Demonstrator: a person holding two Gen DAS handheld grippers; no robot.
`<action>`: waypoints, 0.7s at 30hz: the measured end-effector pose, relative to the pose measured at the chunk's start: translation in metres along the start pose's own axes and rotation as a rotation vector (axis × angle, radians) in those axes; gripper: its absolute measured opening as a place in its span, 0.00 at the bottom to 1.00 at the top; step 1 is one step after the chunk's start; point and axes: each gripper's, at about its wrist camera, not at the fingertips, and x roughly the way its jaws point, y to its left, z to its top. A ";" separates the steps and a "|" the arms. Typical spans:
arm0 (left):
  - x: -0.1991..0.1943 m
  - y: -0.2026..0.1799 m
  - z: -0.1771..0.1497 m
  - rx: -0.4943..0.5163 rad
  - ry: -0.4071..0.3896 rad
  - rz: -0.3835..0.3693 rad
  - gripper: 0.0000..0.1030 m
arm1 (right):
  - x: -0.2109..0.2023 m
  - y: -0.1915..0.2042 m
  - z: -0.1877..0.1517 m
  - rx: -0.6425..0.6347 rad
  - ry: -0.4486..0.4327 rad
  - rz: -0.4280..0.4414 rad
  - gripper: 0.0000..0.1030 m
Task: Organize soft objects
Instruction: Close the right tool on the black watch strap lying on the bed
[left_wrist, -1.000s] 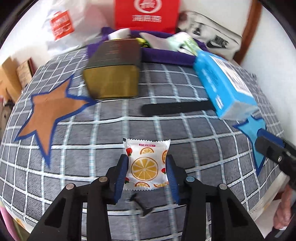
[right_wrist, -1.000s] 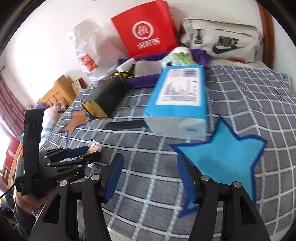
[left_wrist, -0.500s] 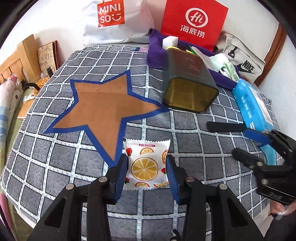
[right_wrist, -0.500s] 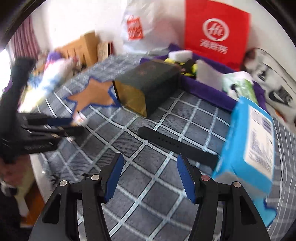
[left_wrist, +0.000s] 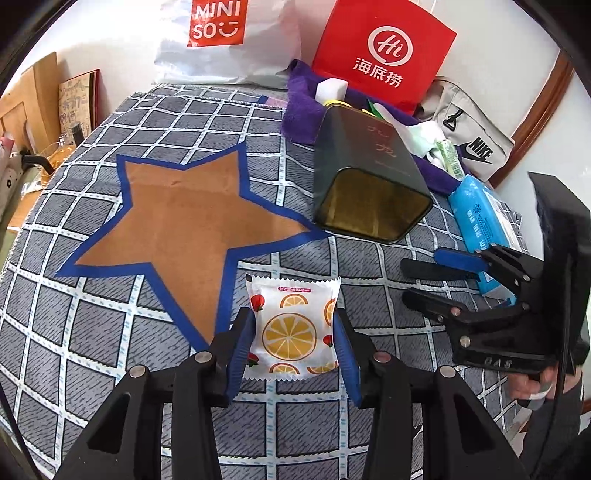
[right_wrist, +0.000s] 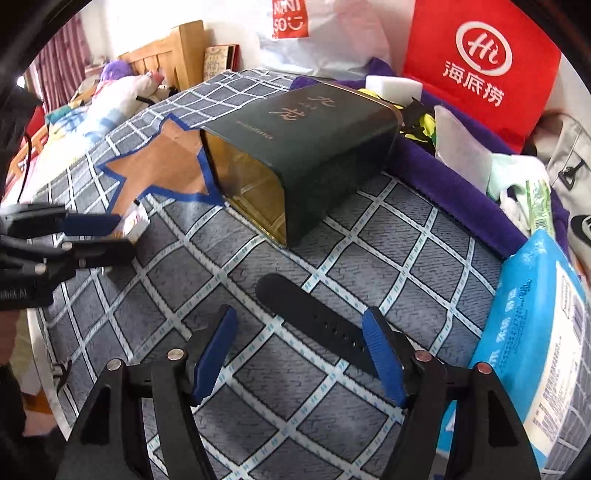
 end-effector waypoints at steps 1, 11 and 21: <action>0.000 0.000 0.000 -0.001 -0.001 -0.002 0.40 | 0.001 -0.003 0.001 0.010 0.003 0.012 0.65; -0.003 0.007 -0.004 -0.032 0.007 -0.043 0.40 | -0.005 -0.012 0.008 0.025 -0.014 -0.023 0.07; -0.008 0.010 -0.011 -0.064 0.019 -0.047 0.40 | -0.018 -0.014 -0.001 0.106 -0.015 0.000 0.04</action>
